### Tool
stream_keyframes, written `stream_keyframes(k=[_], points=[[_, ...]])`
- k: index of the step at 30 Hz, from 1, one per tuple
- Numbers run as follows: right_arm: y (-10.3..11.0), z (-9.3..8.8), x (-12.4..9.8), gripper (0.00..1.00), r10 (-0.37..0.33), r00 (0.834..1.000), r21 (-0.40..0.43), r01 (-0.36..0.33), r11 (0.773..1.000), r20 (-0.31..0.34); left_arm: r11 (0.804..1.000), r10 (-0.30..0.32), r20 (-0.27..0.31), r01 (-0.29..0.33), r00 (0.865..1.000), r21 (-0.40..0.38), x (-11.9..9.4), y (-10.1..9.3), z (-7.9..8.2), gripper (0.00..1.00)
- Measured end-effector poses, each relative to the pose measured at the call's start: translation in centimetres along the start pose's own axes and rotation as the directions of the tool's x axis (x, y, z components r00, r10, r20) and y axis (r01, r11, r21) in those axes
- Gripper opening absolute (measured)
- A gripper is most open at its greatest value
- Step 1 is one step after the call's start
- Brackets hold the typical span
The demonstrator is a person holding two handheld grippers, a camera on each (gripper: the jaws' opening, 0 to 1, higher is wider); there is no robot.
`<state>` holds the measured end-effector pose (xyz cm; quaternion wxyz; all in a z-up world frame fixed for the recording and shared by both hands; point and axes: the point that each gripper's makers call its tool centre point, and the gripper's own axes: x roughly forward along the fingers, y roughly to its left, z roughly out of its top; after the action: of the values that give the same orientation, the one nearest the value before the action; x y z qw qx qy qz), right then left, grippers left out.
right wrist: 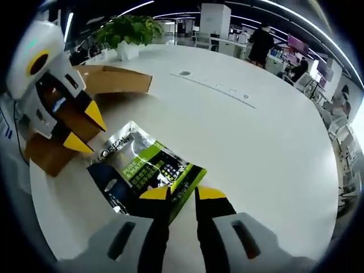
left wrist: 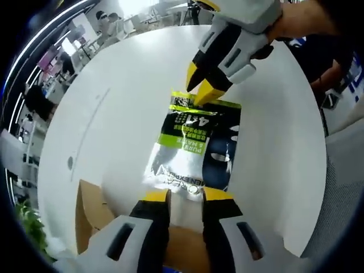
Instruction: Operate the shoe box by opening the lid, removing the specified soft item, and placing it in the target area until the item is outside and the box remains undamaged.
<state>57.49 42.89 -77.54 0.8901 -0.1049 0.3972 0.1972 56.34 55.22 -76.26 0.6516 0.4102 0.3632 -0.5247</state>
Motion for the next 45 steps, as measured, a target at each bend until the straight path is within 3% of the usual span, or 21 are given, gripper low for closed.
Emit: stream_keyframes(k=[10, 24, 38, 45], points=[[1.3, 0.6, -2.1, 0.21, 0.010, 1.000, -0.008, -0.010, 1.000, 0.018, 0.995, -0.015, 0.085, 0.023, 0.996, -0.094, -2.4, -0.6, 1.1, 0.23], [3.8, 1.6, -5.0, 0.27, 0.033, 0.999, -0.035, -0.031, 0.999, 0.036, 0.983, -0.019, 0.168, 0.049, 0.986, -0.177, -5.8, -1.9, 1.2, 0.29], [6.9, 3.7, -7.1, 0.37, 0.086, 0.993, 0.020, -0.088, 0.996, 0.085, 0.948, 0.005, 0.250, 0.076, 0.968, -0.310, -9.0, -2.5, -1.3, 0.39], [8.8, 4.2, -7.3, 0.42, 0.109, 0.989, -0.003, -0.109, 0.994, 0.096, 0.931, 0.042, 0.278, 0.063, 0.960, -0.359, -11.0, -2.6, -2.9, 0.43]])
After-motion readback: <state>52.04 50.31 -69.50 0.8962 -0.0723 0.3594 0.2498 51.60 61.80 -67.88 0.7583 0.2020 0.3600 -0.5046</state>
